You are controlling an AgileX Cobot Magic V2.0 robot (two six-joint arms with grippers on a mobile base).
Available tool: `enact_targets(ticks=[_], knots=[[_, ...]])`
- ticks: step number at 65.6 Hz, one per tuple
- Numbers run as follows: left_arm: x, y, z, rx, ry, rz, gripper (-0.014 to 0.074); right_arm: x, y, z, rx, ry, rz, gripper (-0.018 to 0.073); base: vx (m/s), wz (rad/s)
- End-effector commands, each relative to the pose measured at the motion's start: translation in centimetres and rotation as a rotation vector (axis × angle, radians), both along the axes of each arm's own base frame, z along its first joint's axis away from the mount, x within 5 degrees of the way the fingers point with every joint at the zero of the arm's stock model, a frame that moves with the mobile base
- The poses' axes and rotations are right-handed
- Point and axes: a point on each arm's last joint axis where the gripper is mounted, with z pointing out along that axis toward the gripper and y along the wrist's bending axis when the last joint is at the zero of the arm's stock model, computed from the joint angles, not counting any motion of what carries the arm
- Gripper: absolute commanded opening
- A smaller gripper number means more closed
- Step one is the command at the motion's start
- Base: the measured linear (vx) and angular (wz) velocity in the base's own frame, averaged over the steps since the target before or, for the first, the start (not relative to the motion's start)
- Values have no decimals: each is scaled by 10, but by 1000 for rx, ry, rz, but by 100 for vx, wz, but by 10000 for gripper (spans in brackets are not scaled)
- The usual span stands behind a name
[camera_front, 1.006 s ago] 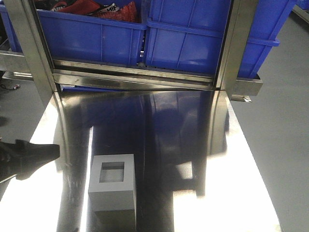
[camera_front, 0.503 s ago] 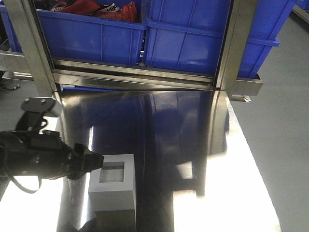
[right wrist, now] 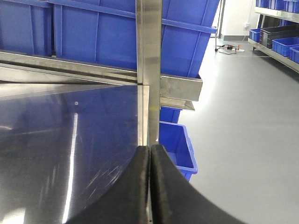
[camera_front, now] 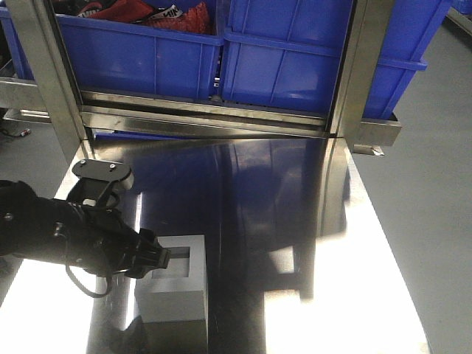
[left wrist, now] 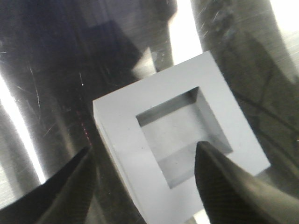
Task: Sort gray base to blue bin
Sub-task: 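Reach the left gripper down to the gray block and close on its rim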
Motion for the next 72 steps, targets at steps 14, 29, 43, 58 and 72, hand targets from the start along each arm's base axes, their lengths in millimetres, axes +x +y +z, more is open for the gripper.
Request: enact_targets(ticks=[14,29,43,58,72], knots=[[12,-8,-1,-24,-21,35,447,0,0,3,-11,-72,0,-9,0,0],[18,-10,-6,-44,-18,84,447,0,0,3,-11,-72,0,-9,0,0],[18,-10,-6,-51,-12,99,368,0,0,3,-11,-72,0,-9,0,0],[16,-9,-7,-44,11,102,20,0,0,3,-11,-72,0,-9,0,0],[17,-8,-6,-35,-3,95,-6,0,0,3,-11,-72,0,-9,0,0]])
